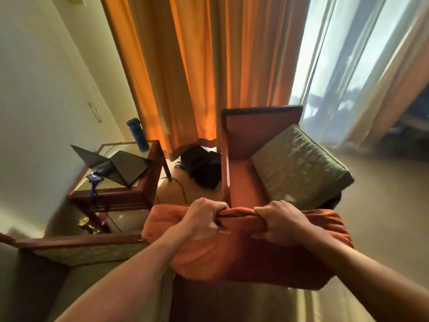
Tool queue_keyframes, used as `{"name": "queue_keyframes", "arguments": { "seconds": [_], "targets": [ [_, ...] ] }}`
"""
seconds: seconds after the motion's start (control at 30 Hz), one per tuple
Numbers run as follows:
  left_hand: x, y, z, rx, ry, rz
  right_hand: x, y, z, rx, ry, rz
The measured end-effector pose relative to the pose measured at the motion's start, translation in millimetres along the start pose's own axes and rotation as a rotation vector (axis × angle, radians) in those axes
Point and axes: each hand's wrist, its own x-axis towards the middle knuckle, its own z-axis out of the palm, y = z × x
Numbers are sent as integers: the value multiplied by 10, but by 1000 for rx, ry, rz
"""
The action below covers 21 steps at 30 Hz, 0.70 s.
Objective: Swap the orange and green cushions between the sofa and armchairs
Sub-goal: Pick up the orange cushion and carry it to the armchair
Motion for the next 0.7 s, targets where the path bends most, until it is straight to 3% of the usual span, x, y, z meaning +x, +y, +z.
{"name": "queue_keyframes", "arguments": {
  "seconds": [0.33, 0.5, 0.7],
  "targets": [
    [1822, 696, -129, 36, 119, 198, 79, 1323, -823, -124, 188, 238],
    [2791, 588, -288, 252, 97, 364, 543, 1716, -912, -95, 273, 379],
    [4003, 174, -422, 340, 12, 526, 1393, 2107, -919, 15, 325, 596]
  ]
}}
